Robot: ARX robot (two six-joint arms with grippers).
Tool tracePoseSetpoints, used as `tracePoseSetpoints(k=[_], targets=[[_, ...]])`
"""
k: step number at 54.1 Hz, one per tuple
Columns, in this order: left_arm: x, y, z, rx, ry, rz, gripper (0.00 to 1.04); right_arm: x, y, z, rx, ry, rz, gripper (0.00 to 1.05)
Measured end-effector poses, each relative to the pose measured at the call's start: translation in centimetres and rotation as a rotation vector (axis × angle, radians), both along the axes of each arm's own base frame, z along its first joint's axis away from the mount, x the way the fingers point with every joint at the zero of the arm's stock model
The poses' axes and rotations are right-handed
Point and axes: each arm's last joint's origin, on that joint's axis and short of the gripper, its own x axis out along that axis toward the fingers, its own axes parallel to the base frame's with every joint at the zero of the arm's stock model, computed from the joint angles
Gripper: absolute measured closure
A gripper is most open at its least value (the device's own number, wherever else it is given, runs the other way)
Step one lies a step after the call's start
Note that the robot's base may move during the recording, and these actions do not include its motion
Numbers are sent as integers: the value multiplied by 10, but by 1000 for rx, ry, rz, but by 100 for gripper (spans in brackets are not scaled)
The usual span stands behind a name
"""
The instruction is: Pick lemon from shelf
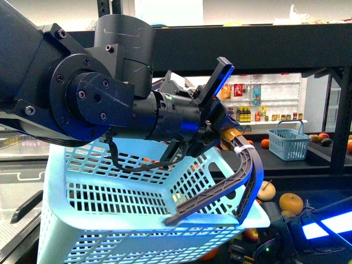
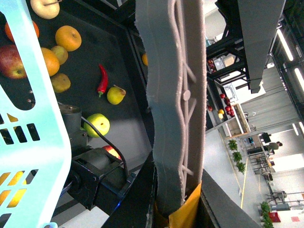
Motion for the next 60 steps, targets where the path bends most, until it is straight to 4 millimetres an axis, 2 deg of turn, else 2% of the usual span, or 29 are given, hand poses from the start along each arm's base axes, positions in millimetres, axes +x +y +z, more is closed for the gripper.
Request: tracePoseSetpoints(k=[24,60], targets=[[0,0,0,-1,1,-9,93,0,10,-25,-7,53,-6,8],[0,0,0,-2,2,-7,93,13,-3,-14,-110,-27,42,8]])
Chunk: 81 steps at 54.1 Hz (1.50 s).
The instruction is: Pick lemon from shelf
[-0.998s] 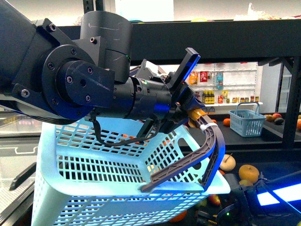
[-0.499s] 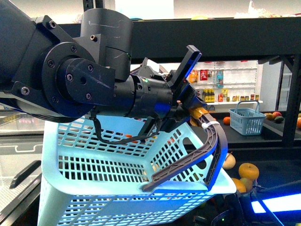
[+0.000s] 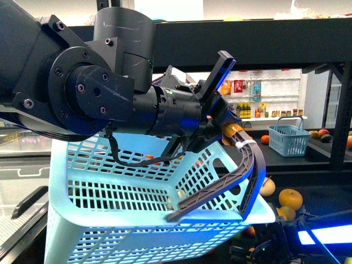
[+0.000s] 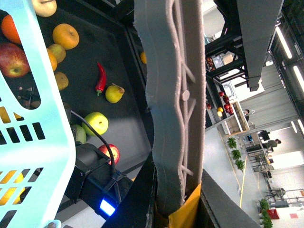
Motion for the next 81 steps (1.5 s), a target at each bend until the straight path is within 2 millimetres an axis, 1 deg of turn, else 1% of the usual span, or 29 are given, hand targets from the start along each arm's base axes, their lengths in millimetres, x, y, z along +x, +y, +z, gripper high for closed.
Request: tracePoseSetpoints(k=[17,31,44,46,49,53,57,60,72,78,81], targets=[[0,0,0,0,0,0,93,2,-3,0,0,-24,52,8],[0,0,0,0,0,0,93,-6,-2,-17,9,-10,124,8],[0,0,0,0,1,-1,93,-10,-2,-24,-1,-11,137,8],[0,0,0,0,0,0,93,-9,-2,-24,-5,-17,135,12],[0,0,0,0,1,0,93,-9,-3,-23,-19,-27,128,21],[0,0,0,0,1,-1,93,-8,-3,-23,-31,-36,122,31],[0,0,0,0,0,-1,93,-7,-5,-22,-47,-41,116,40],[0,0,0,0,0,-1,93,-7,-5,-21,-49,-42,114,42],[0,0,0,0,0,-1,93,-7,-9,-21,-52,-60,110,42],[0,0,0,0,0,-1,93,-13,-12,-21,-78,-60,119,42],[0,0,0,0,0,-1,93,-19,-15,-17,-85,-59,120,42]])
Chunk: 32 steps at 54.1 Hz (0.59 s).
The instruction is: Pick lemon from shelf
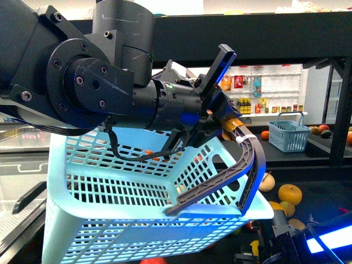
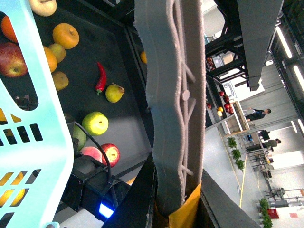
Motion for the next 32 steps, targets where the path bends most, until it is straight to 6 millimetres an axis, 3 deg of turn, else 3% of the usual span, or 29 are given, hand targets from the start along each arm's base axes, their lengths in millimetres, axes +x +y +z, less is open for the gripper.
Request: tracePoseSetpoints(k=[5,21,26,32], targets=[[0,0,0,0,0,0,93,-11,-10,13,-30,-5,-4,42],[0,0,0,0,0,0,93,-59,-78,103,-70,-95,-66,42],[0,0,0,0,0,0,93,-76,-95,142,-31,-141,-82,42],[0,0,0,0,0,0,93,-83,-97,195,35,-229,-65,42]])
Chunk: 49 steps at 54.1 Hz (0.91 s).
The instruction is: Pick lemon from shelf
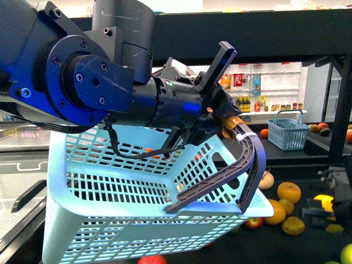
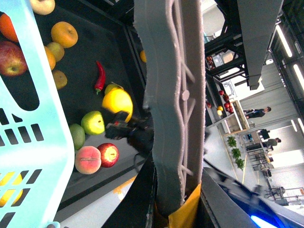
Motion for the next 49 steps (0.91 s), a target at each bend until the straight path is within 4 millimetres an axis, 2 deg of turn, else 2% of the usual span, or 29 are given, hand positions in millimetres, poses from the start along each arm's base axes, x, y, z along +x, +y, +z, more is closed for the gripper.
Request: tracePoseSetpoints(k=[2,5,7,10,12,21,26,35,44,49], targets=[[0,0,0,0,0,0,93,-1,2,18,23,-32,14,42],[0,0,0,0,0,0,93,-4,13,64,93,-119,60,42],[0,0,0,0,0,0,93,-4,22,87,139,-162,98,42],[0,0,0,0,0,1,93,-3,39,109,212,-194,153,42],[0,0,0,1,0,2,93,-2,52,115,269,-192,189,42],[0,0,0,1,0,1,93,-6,110,109,425,-124,301,42],[0,0,0,0,0,-1,93,-13,134,100,472,-84,335,42],[1,0,-3,0,10,-3,93,-22,155,85,515,-40,347,42],[1,0,-3,3,6,-1,93,-26,166,77,519,-16,370,42],[1,0,-3,2,9,0,93,-27,170,75,519,-14,378,30]])
